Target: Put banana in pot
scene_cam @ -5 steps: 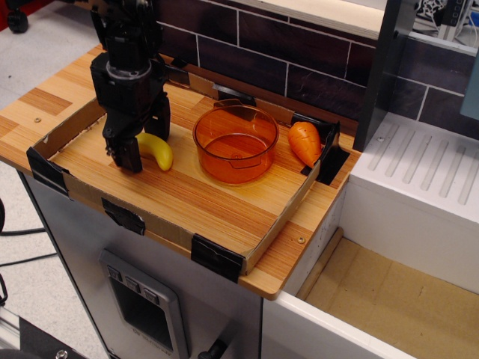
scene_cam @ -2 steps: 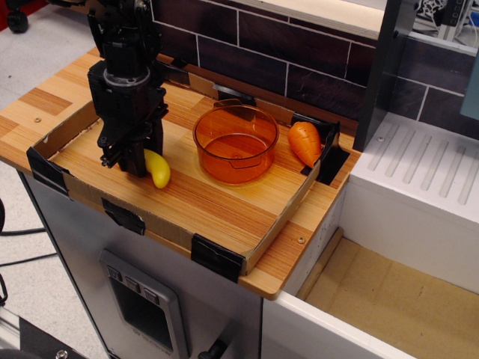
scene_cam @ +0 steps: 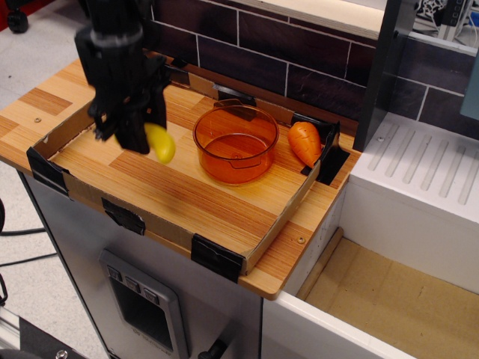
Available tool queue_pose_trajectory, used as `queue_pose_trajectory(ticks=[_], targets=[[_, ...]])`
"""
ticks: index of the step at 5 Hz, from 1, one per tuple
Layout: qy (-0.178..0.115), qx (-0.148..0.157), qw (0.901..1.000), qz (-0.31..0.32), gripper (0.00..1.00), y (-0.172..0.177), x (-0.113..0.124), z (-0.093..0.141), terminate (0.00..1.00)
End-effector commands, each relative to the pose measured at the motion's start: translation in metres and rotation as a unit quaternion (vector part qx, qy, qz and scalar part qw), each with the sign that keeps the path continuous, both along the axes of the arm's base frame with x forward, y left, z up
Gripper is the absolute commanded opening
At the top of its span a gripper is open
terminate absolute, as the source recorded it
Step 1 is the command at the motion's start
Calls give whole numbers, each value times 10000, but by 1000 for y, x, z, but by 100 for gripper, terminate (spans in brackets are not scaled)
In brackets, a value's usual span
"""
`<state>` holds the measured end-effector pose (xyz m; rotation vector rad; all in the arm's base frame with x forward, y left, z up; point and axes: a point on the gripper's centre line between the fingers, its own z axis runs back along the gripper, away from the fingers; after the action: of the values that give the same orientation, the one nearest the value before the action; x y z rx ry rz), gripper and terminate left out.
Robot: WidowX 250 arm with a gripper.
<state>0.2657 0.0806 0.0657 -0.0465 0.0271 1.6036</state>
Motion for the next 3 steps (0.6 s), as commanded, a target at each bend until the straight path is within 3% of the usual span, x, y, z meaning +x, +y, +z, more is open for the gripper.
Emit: queue_pose_trajectory(ticks=[1,2,3], targets=[[-378,-123,9991,129,0,-36,28,30,0],[-405,-23,9988,279,0,-38,56,19,0],[-434,88,9985,325,0,-38,70,10,0]])
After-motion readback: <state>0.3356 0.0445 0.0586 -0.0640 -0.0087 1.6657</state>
